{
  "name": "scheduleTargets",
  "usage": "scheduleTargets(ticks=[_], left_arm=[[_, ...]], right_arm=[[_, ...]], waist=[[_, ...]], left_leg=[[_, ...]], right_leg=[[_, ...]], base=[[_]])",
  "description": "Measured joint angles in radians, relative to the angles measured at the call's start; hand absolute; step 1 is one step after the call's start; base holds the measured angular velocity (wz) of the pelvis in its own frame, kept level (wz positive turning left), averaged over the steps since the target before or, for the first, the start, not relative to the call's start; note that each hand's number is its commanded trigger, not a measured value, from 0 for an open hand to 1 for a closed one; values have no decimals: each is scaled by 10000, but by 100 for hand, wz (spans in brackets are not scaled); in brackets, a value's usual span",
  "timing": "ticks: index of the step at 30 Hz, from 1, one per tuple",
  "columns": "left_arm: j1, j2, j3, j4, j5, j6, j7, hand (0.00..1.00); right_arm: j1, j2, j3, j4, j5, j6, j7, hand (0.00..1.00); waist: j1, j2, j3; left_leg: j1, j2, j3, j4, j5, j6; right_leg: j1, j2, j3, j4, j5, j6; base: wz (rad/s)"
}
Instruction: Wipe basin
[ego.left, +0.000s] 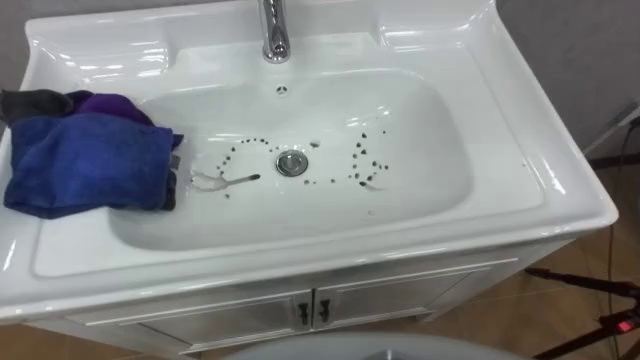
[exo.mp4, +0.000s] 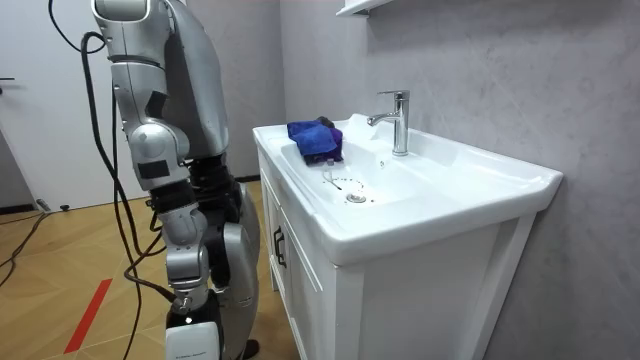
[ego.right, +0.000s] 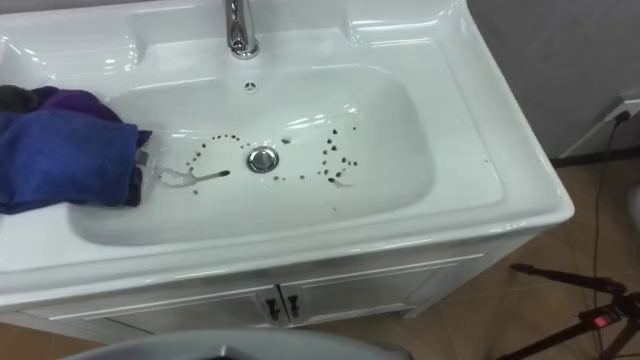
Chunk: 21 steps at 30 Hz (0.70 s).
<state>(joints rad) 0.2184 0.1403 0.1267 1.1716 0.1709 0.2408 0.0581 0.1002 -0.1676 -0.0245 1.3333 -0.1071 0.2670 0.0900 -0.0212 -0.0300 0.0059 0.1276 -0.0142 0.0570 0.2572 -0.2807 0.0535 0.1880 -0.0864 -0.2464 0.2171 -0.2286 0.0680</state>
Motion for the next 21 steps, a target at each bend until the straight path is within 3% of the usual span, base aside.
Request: scheduleTargets(ticks=[8, 12, 21], left_arm=[[-121, -26, 54, -133, -2, -93, -6, 0], [-104, -18, 87, -112, -9, -127, -3, 0], [-45, 21, 188, -108, -13, -289, 258, 0]], right_arm=[[12, -68, -398, -38, -441, -273, -28, 0], [2, -73, -396, -83, -431, -301, -49, 0], [22, -69, -357, -30, -404, -589, -22, 0]], waist=[[-11, 185, -3], [-5, 143, -12], [3, 108, 4]], left_leg=[[-56, 39, 18, -65, 61, -93], [-95, 94, 225, -67, 79, -125], [-100, 161, 235, -72, 99, -163]], right_leg=[[-182, 39, 7, 40, 1, -63], [-281, 82, 140, 84, -5, -124], [-240, 165, 239, 21, 56, -223]], base=[[-2], [-10], [-3]])
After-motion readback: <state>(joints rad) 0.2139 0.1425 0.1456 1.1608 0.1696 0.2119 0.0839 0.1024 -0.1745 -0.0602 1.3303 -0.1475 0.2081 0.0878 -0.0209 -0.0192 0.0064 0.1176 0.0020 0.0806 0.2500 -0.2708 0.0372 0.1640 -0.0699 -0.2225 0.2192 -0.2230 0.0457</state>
